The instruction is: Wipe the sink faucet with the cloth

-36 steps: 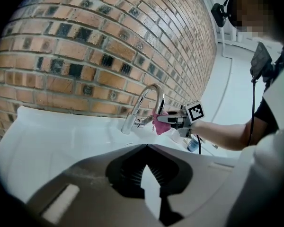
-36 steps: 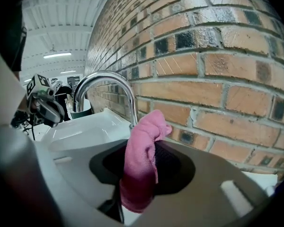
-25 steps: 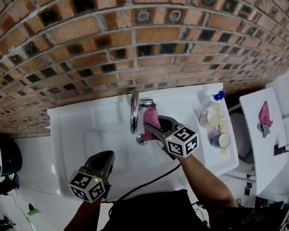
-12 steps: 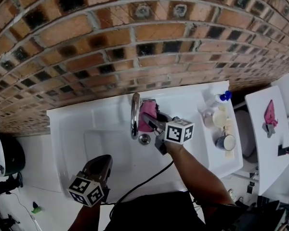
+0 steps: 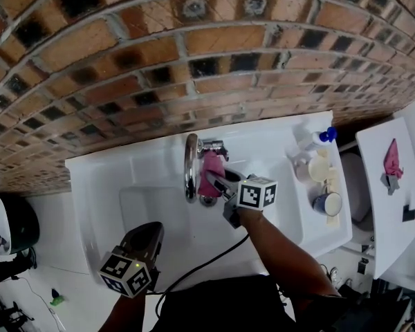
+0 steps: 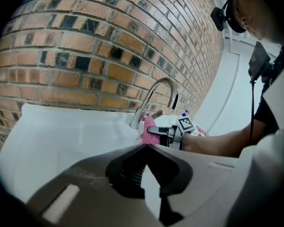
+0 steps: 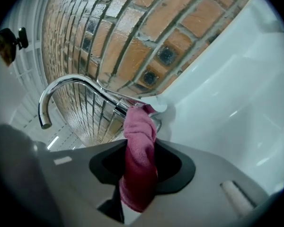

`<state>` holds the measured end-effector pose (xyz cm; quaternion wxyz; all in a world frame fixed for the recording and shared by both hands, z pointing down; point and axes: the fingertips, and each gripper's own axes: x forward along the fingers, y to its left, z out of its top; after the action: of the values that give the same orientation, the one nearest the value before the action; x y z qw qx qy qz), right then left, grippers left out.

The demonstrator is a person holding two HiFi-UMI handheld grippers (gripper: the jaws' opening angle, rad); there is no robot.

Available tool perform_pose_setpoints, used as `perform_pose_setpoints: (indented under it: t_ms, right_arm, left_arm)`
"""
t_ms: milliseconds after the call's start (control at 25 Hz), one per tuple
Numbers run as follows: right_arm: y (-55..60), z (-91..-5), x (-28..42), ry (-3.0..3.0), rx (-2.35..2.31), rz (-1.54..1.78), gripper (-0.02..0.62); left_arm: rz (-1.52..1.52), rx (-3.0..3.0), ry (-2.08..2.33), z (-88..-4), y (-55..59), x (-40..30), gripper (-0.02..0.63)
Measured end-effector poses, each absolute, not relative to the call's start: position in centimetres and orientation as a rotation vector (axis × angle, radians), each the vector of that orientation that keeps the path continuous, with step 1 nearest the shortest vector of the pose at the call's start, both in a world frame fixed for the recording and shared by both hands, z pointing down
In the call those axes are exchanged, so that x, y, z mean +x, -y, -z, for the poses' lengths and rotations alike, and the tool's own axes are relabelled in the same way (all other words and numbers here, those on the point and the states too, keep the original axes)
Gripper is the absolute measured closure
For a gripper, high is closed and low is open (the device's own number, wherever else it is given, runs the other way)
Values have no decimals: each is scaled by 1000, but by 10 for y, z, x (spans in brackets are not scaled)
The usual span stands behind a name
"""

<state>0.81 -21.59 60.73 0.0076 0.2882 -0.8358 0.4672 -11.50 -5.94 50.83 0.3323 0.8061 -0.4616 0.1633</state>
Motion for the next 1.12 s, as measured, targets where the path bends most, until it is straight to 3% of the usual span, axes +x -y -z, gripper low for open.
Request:
perform_pose_setpoints:
  t_ms: [440,1120]
  right_arm:
    - [188,-630,-28,2519,736,-1551,451]
    - [212,-514,-42,2790,652,-1195,451]
  left_arm:
    - [-421,2084,1214,-513,55,-115,600]
    - [-374,2108,1268,-496,41,-126,600]
